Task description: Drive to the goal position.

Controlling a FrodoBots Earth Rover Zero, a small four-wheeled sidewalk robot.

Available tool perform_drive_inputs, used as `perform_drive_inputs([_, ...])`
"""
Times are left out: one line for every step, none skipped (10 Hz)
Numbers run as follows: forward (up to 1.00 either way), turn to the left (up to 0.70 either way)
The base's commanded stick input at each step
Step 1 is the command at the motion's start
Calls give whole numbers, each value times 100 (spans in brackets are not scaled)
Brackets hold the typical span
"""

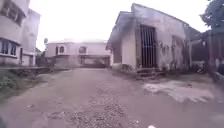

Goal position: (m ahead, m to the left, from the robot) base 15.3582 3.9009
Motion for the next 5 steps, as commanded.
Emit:
perform_drive_inputs([70,0])
perform_drive_inputs([70,0])
perform_drive_inputs([70,0])
perform_drive_inputs([70,1])
perform_drive_inputs([70,10])
